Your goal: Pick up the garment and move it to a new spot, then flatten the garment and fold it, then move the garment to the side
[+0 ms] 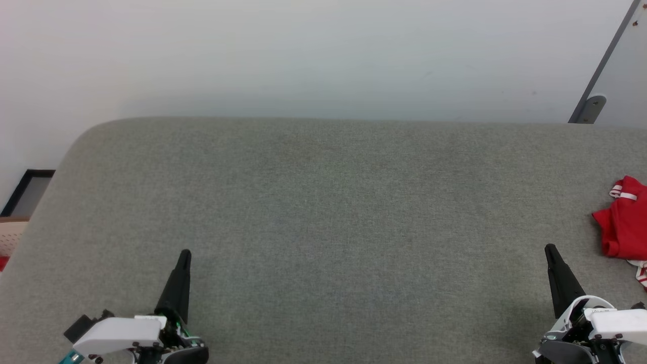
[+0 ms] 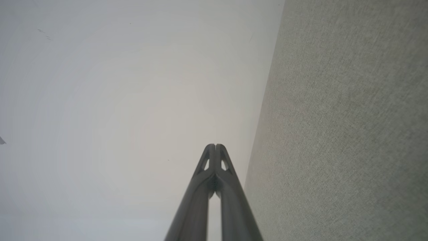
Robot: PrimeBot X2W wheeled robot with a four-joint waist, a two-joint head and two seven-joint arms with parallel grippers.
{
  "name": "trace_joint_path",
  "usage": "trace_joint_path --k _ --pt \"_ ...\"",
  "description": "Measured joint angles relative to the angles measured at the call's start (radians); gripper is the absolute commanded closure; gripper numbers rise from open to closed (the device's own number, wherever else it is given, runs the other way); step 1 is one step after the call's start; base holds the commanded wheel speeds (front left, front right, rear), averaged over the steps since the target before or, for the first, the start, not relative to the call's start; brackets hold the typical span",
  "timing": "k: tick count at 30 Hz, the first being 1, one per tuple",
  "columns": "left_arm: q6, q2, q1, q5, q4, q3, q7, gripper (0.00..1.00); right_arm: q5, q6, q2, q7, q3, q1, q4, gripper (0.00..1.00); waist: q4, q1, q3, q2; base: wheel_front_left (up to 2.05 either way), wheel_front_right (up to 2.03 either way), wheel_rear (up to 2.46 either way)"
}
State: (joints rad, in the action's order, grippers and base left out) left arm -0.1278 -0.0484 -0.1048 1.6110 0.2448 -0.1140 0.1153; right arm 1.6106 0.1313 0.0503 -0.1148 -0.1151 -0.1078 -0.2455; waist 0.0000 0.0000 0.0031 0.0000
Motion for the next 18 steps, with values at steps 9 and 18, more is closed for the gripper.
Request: trace_joint_path --k 9,18 --pt "0.000 0.000 0.000 0.000 0.000 0.000 0.000 1.00 0.000 0.000 0.000 0.000 0.000 0.000 0.000 1.00 0.000 0.0000 0.000 0.0000 0.00 0.00 0.00" --pt "0.000 0.000 0.000 0.000 0.000 0.000 0.000 1.00 0.000 0.000 0.000 0.000 0.000 0.000 0.000 1.00 0.000 0.0000 0.000 0.0000 0.00 0.00 0.00"
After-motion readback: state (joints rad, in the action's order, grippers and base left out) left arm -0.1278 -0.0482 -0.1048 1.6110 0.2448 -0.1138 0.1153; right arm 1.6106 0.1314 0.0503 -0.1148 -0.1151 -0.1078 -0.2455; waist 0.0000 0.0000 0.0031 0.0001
